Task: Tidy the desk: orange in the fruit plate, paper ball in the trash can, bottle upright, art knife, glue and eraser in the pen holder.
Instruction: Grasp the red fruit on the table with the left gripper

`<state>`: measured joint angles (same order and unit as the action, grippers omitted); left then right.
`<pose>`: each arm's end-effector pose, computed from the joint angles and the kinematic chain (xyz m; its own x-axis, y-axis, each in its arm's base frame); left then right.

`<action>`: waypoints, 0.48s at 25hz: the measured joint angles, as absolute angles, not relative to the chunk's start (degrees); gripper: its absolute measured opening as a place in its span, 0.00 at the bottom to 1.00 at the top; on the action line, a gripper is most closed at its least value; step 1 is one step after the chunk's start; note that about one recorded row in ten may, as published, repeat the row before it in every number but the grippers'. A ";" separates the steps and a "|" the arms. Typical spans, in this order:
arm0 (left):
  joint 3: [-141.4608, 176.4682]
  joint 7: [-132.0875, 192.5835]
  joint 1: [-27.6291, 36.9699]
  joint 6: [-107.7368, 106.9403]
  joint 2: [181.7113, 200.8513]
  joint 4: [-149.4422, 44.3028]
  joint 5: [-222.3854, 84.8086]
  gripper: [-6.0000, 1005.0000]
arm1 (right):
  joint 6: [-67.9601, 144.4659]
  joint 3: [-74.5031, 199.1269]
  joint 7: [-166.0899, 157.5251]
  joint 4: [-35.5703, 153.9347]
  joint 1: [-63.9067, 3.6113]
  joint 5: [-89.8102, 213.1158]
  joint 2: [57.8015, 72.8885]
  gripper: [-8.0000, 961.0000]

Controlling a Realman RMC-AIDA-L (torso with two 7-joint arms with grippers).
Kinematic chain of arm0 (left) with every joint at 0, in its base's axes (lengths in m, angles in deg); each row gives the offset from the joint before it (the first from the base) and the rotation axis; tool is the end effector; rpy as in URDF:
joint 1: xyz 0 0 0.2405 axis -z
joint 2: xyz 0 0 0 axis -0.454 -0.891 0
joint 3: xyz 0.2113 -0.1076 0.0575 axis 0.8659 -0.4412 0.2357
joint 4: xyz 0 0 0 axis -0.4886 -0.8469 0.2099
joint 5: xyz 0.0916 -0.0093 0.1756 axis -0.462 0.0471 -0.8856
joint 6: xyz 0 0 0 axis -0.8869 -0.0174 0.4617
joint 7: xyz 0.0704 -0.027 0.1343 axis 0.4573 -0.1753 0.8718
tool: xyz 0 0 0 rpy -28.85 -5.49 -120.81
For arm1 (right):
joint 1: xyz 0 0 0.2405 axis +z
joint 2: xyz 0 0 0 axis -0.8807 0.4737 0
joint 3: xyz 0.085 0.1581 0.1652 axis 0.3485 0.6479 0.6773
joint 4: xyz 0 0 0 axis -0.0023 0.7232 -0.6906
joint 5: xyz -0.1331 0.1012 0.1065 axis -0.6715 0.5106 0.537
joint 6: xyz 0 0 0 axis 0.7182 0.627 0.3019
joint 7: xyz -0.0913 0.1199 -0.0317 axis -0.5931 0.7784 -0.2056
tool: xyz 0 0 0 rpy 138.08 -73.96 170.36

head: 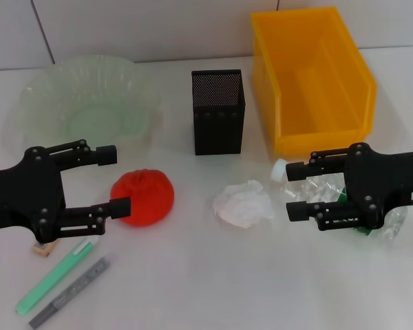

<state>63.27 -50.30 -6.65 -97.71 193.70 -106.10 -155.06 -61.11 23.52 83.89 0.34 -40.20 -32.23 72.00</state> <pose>-0.2116 0.2752 0.0439 0.7973 0.1339 0.5886 0.2227 -0.9715 -0.0807 0.2119 0.2743 0.0464 0.8362 -0.2599 -0.4830 -0.3122 -0.9496 -0.0295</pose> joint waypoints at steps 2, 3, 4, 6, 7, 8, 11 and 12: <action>63.27 -50.29 -6.57 -97.72 193.77 -106.09 -155.07 0.81 | -61.10 23.52 83.90 0.35 -40.22 -32.18 72.00 0.68; 63.27 -50.29 -6.57 -97.72 193.77 -106.09 -155.07 0.81 | -61.06 23.52 83.90 0.35 -40.25 -32.16 72.00 0.68; 63.27 -50.29 -6.54 -97.72 193.87 -106.09 -155.07 0.81 | -61.00 23.52 83.91 0.35 -40.29 -32.13 72.00 0.68; 63.27 -50.08 -6.52 -97.70 194.11 -106.09 -155.07 0.80 | -60.88 23.54 83.91 0.33 -40.32 -32.09 71.99 0.68; 63.27 -49.94 -6.52 -97.67 194.15 -106.09 -155.07 0.80 | -60.88 23.58 83.92 0.33 -40.33 -32.09 71.99 0.68; 63.27 -49.80 -6.52 -97.64 194.18 -106.09 -155.07 0.80 | -60.89 23.77 83.92 0.33 -40.34 -32.06 71.99 0.68; 63.27 -49.71 -6.49 -97.28 194.21 -106.09 -155.07 0.80 | -60.90 24.00 83.91 0.33 -40.39 -32.01 71.99 0.68; 63.27 -49.71 -6.49 -97.28 194.21 -106.09 -155.07 0.80 | -60.94 24.08 83.87 0.33 -40.44 -31.98 71.99 0.68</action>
<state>63.27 -49.71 -6.49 -97.28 194.21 -106.09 -155.07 -60.94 24.08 83.87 0.33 -40.44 -31.98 71.99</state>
